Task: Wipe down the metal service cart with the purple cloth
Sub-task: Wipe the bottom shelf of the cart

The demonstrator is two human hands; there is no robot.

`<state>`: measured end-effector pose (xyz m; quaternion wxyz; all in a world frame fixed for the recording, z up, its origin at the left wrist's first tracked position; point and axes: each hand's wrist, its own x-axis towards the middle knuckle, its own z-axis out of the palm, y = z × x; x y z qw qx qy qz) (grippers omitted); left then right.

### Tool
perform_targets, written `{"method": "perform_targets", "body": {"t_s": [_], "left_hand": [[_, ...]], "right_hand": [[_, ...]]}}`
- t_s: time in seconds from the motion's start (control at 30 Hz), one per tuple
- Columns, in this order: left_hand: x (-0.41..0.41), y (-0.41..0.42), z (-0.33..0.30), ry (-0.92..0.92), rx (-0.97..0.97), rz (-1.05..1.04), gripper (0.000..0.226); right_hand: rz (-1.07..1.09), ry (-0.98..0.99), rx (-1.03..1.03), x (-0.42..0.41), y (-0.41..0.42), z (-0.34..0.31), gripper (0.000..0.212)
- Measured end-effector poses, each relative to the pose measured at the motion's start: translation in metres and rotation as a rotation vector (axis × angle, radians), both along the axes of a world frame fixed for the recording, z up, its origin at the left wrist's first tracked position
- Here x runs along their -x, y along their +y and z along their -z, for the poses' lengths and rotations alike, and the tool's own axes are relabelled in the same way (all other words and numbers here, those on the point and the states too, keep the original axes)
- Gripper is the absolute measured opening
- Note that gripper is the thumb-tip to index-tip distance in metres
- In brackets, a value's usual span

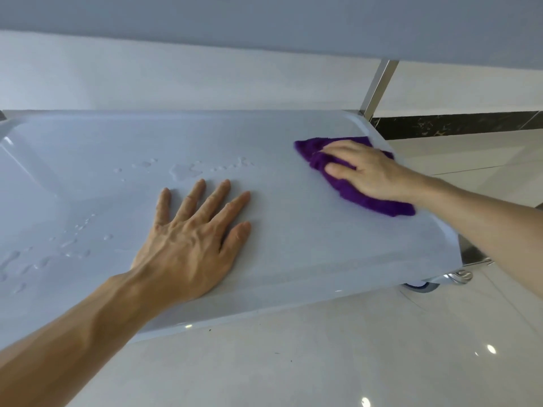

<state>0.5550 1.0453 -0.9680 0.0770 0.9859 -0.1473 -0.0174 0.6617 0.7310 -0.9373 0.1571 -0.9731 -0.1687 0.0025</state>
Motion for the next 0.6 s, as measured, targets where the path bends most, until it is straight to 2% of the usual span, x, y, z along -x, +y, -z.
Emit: {"method": "perform_targets", "body": {"t_s": [0.17, 0.27, 0.33, 0.47, 0.6], "left_hand": [[0.003, -0.004, 0.002, -0.004, 0.012, -0.002, 0.07], [0.001, -0.004, 0.002, -0.004, 0.018, -0.004, 0.069], [0.0, -0.004, 0.002, -0.006, 0.024, -0.006, 0.069], [0.0, -0.005, 0.001, -0.029, 0.054, -0.012, 0.071], [0.001, -0.002, -0.001, -0.074, 0.191, -0.032, 0.067]], "right_hand": [[0.473, 0.089, -0.022, -0.061, -0.024, -0.008, 0.043], [0.539, 0.112, 0.04, -0.087, 0.011, -0.004, 0.049], [0.44, 0.129, 0.055, -0.094, 0.045, -0.002, 0.051], [0.074, 0.113, 0.057, -0.079, 0.113, 0.002, 0.049], [-0.15, 0.11, 0.015, -0.028, 0.131, 0.005, 0.047]]}}
